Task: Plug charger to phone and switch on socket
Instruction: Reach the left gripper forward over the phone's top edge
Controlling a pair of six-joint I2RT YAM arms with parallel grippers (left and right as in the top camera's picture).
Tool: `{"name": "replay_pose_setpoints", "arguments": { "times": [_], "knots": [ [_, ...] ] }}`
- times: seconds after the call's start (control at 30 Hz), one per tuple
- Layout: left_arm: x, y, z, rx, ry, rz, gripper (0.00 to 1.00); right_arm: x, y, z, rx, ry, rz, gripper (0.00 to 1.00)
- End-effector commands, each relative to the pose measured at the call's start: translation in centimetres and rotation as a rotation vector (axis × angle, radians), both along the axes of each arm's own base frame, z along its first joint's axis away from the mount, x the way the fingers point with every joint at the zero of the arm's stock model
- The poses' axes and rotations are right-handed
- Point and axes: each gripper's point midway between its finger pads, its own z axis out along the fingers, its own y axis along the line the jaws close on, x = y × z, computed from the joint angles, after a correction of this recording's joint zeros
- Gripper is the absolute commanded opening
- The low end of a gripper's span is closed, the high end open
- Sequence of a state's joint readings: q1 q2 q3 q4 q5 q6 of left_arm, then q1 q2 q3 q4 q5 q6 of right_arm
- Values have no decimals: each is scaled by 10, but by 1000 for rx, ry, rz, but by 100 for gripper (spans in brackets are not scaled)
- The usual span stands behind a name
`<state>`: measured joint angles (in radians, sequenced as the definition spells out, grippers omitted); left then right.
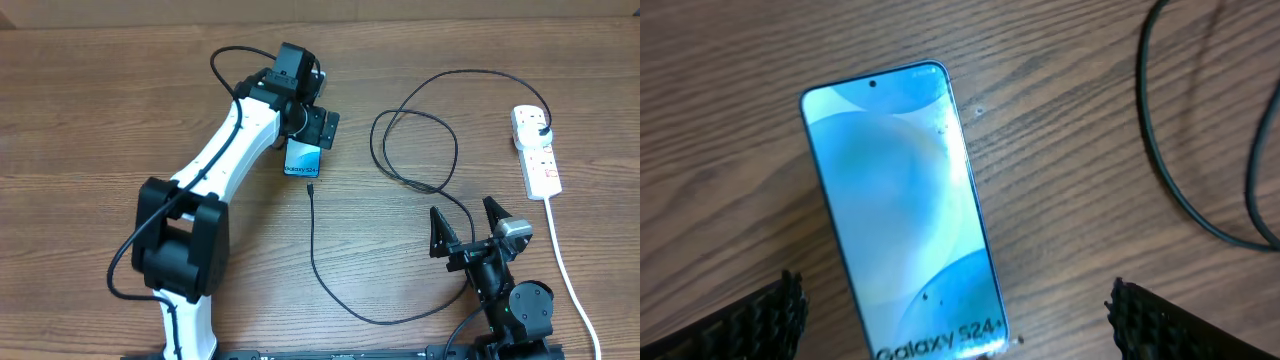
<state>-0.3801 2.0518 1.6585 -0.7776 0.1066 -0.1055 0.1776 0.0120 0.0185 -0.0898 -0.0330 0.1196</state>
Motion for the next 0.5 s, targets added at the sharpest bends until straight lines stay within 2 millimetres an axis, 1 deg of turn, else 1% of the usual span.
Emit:
{"name": "replay_pose_setpoints", "arguments": {
  "times": [0.0,0.3,0.47],
  "knots": [
    [9,-8,-3,-37,0,18,100,1,-3,-2,5,-4,-17,100],
    [15,-7,-17,-12,-6,5,100,1,-3,-2,5,-4,-17,100],
    [20,10,-20,79,-29,54,100,1,-3,-2,5,-4,-17,100]
  ]
}}
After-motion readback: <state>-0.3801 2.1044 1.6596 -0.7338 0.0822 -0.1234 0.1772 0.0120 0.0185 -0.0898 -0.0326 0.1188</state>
